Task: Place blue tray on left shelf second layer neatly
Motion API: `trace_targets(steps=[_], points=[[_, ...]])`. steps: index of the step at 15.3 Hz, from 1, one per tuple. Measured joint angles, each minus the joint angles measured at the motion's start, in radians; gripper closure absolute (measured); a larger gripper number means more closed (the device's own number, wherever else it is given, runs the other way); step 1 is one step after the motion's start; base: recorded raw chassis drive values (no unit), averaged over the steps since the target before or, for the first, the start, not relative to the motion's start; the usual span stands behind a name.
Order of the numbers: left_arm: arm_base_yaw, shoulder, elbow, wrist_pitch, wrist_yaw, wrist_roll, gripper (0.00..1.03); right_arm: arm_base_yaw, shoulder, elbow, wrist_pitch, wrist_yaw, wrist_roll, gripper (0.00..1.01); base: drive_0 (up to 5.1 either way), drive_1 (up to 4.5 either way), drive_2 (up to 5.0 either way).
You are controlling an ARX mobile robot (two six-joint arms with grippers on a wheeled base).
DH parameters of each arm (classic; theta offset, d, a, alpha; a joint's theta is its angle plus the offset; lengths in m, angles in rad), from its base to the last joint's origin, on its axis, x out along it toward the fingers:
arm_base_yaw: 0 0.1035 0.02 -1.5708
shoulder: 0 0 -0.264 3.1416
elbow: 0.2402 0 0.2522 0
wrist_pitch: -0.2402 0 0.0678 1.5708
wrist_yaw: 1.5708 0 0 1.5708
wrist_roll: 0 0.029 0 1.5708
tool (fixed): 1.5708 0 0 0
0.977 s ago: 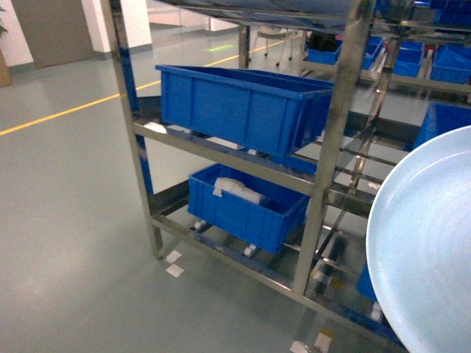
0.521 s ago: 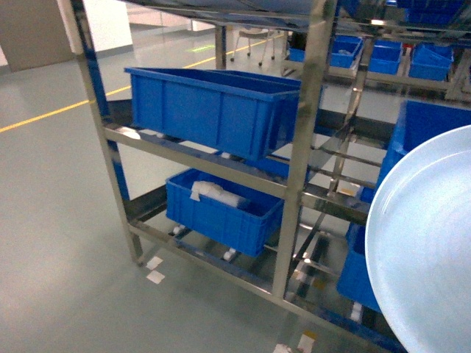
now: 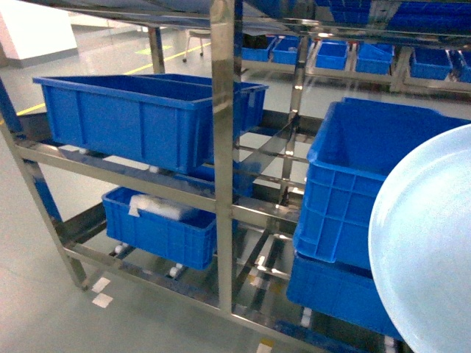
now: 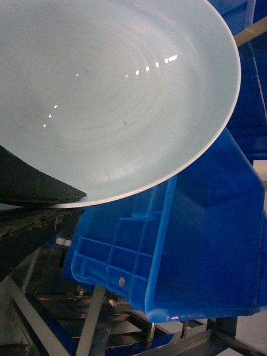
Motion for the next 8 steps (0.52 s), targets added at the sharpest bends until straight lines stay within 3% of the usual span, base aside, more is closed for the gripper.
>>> trace_targets(steps=[2,8], points=[[0.000,0.000,0.000,0.001,0.000,0.000,0.05,0.000,-0.002,0.000,-0.001,-0.002,0.000,0.99,-1.7,-1.67,-1.7],[0.000,0.000,0.000,0.001,0.000,0.000,0.05,0.000,-0.002,0.000,-0.005,-0.002,0.000,0.99,-1.6,2.53,-5.7]])
